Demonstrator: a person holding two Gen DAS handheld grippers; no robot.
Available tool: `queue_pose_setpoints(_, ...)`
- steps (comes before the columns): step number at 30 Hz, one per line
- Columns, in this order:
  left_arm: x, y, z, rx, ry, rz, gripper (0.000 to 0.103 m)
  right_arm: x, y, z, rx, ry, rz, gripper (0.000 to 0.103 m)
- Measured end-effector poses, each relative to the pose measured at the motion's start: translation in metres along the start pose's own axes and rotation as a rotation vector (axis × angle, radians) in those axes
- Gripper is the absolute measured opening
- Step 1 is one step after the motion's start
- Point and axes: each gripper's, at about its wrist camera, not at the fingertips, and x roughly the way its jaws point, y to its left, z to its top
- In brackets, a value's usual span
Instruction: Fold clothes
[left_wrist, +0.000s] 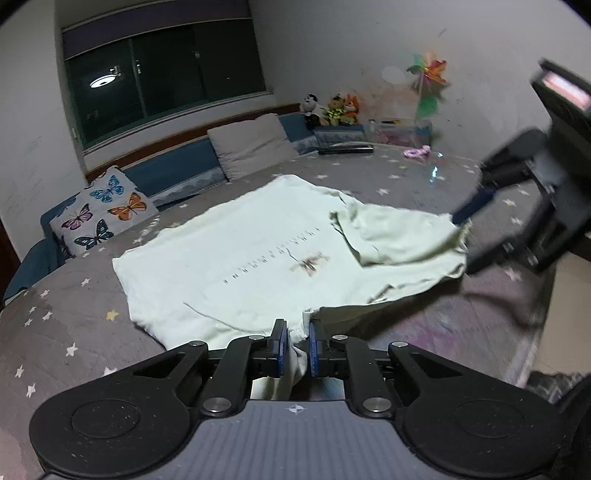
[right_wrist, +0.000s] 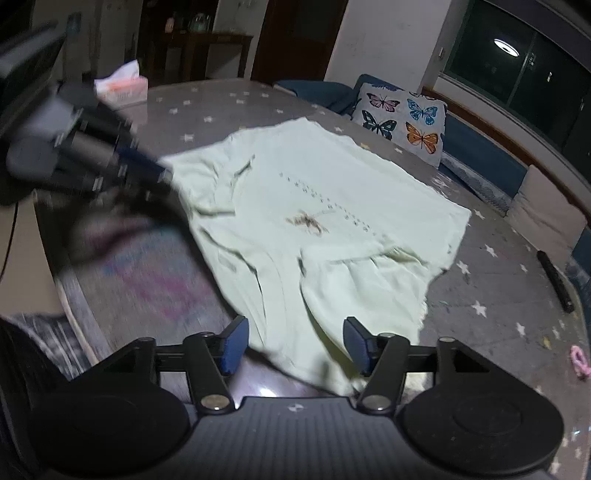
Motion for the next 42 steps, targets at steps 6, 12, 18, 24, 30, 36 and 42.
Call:
queue_pose_setpoints(6,0.011,0.015,0.015,-0.055,0.013,-0.005,0.013,0.009,-0.001,-0.015,-0.041,0.022,-0.042,0.059)
queue_pose_setpoints(12,0.022,0.027,0.023,-0.087,0.038,-0.005,0.013,0.021,0.004,-0.023,-0.099,-0.013,-0.115,0.057)
queue_pose_setpoints(18,0.020,0.027,0.021,-0.095,0.054,-0.022,0.013,0.027,-0.002,-0.023,-0.113,-0.044,-0.152,0.034)
queue_pose_setpoints(24,0.009,0.018,0.015,-0.076,0.055,-0.033,0.013,0.030,-0.010,-0.020,-0.127,-0.047,-0.171,0.033)
queue_pose_setpoints(30,-0.004,0.005,0.002,-0.060,0.051,-0.026,0.017,0.033,-0.006,-0.020,-0.160,-0.017,-0.128,0.009)
queue_pose_setpoints(36,-0.016,-0.015,-0.014,-0.001,0.052,0.018,0.042,0.025,-0.009,-0.013,-0.133,-0.043,-0.135,0.005)
queue_pose_setpoints(42,-0.015,-0.024,-0.025,0.077,0.068,0.058,0.052,0.020,-0.012,-0.005,-0.120,-0.058,-0.136,0.004)
